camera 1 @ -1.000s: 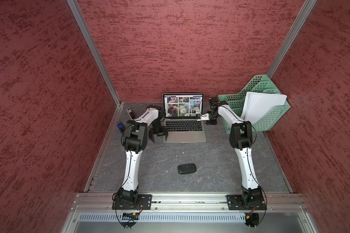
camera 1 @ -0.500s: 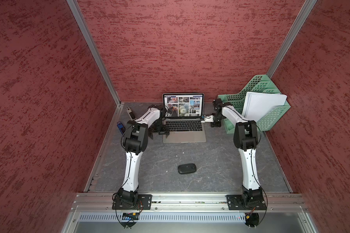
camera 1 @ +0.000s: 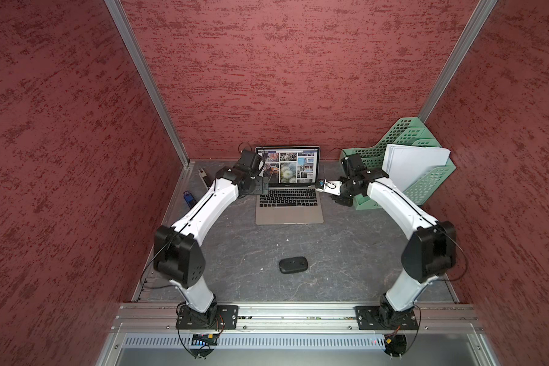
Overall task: Remove the wireless mouse receiver from the laptop
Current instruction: Take out the USB plug from the USB port, then insert the USB plug into the mouse.
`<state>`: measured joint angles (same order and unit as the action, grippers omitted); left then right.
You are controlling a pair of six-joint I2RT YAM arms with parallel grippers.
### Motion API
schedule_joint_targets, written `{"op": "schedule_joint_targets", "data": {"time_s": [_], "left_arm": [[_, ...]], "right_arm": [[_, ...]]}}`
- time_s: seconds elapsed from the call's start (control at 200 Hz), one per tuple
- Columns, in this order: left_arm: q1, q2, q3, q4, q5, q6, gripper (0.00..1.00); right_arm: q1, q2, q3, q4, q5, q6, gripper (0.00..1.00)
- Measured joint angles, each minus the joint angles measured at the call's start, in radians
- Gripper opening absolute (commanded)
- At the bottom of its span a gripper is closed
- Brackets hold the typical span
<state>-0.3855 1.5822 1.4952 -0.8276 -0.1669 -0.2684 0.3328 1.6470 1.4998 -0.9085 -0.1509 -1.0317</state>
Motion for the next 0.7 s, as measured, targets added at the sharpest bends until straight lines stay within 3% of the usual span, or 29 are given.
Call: {"op": "schedule_joint_targets", "data": {"time_s": [0.16, 0.381, 0.546, 0.701], "left_arm": [[0.001, -0.282, -0.296, 0.211, 0.123, 0.038, 1.00], [-0.058, -0.607, -0.705, 0.509, 0.333, 0.055, 1.00], [-0.108, -0.754, -0.894, 0.647, 0.417, 0.077, 1.00], [-0.159, -0.787, -0.968, 0.673, 0.431, 0.115, 1.00]], "right_arm": [[0.142, -0.155, -0.163, 0.010, -0.013, 0.166, 0.00], [0.356, -0.230, -0.386, 0.028, -0.006, 0.354, 0.00], [0.461, -0.247, -0.433, 0.070, -0.004, 0.404, 0.00], [0.523, -0.235, -0.485, 0.098, -0.006, 0.394, 0.00]]}}
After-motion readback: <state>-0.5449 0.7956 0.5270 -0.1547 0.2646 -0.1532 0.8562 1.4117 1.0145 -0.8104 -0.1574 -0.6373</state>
